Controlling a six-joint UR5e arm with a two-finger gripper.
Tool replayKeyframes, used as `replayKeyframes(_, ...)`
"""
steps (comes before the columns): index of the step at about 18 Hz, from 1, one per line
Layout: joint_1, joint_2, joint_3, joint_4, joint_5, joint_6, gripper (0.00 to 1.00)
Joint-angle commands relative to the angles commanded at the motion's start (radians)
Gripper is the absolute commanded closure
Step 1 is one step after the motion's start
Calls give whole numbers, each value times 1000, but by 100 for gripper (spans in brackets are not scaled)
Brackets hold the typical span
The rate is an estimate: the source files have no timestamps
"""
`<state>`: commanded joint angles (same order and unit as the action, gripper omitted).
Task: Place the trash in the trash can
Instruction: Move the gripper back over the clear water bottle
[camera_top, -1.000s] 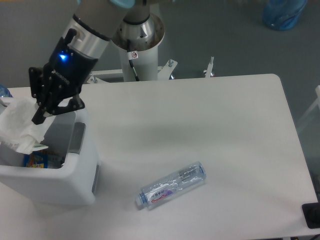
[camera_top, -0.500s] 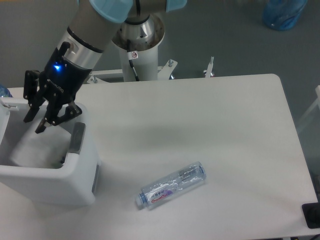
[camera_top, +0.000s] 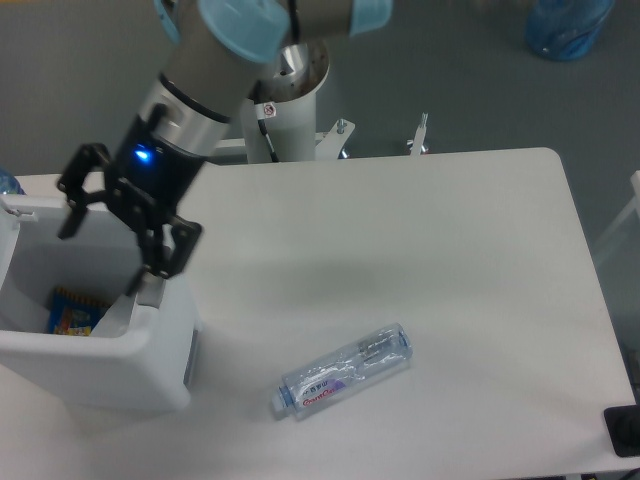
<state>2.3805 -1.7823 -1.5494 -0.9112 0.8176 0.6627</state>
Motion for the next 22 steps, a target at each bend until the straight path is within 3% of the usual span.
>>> replayKeyframes(3,65,-54,35,2,2,12,0)
replayKeyframes(6,86,-138,75,11,6,60,0)
replayKeyframes(8,89,-178,91,11,69,113,0)
replayKeyframes(13,86,-236,91,24,261,221,0)
replayKeyframes(16,86,-256,84,74,275,235,0)
replayKeyframes(22,85,-290,78,69,294,248,0)
